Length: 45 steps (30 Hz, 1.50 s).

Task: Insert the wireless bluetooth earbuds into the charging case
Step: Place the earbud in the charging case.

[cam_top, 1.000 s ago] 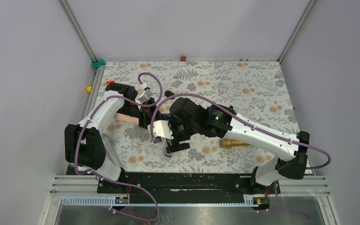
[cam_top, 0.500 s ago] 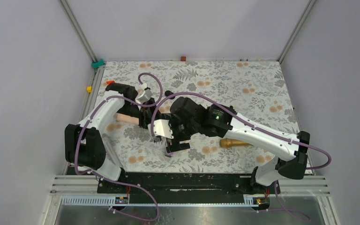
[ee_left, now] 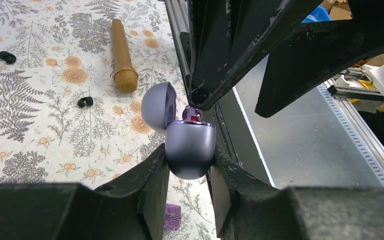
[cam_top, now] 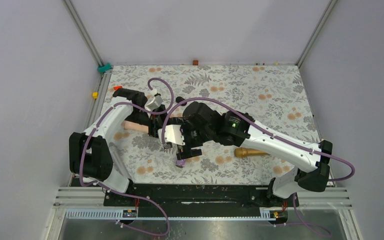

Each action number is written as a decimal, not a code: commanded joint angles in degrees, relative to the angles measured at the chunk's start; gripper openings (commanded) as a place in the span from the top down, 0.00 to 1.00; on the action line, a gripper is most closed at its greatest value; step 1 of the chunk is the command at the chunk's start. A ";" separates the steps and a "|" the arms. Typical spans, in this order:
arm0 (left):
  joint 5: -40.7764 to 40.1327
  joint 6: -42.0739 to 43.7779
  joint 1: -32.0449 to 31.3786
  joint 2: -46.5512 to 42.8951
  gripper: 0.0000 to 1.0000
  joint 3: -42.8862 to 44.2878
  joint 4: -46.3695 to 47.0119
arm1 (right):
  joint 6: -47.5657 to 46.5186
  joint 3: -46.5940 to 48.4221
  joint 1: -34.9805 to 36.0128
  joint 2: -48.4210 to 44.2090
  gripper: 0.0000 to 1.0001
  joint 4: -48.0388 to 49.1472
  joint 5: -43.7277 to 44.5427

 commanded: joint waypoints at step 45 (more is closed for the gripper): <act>-5.78 -8.86 -3.25 0.27 1.00 17.04 -1.83 | -6.74 3.74 -5.40 -12.43 0.07 -12.78 -2.95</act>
